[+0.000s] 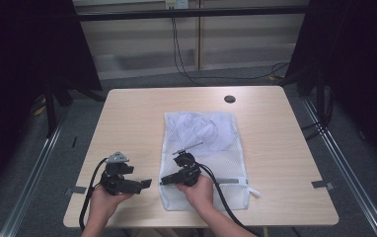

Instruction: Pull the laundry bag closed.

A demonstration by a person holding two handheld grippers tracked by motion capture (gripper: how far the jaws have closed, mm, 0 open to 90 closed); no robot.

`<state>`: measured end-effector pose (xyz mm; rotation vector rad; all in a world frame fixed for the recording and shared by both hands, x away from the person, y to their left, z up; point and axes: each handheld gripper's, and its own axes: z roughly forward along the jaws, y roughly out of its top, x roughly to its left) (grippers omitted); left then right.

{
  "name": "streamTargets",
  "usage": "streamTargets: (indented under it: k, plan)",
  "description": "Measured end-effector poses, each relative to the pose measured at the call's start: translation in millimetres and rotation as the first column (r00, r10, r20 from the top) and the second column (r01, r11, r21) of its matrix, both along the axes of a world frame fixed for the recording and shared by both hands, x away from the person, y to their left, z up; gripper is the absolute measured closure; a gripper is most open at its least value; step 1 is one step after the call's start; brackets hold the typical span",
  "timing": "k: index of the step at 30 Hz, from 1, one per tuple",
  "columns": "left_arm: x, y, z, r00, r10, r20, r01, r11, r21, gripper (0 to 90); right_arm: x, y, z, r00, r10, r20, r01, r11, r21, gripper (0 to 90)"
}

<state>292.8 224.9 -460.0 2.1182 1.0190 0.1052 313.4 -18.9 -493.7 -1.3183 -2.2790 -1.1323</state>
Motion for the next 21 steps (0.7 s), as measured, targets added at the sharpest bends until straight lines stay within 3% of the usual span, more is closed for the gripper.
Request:
streamTargets:
  k: [18,21]
  plan:
    - [0.4,0.2,0.1,1.0000,-0.003,-0.002,0.003,1.0000,0.003,7.8,2.4,7.0,-6.2,0.9994,0.002,-0.034,-0.002,1.000,-0.001,83.3]
    - [0.5,0.7,0.1,1.0000,0.001,-0.005,-0.001,1.0000,-0.003,7.7,2.5,7.6,-6.3,0.9997,-0.003,-0.026,0.003,1.000,-0.010,86.3]
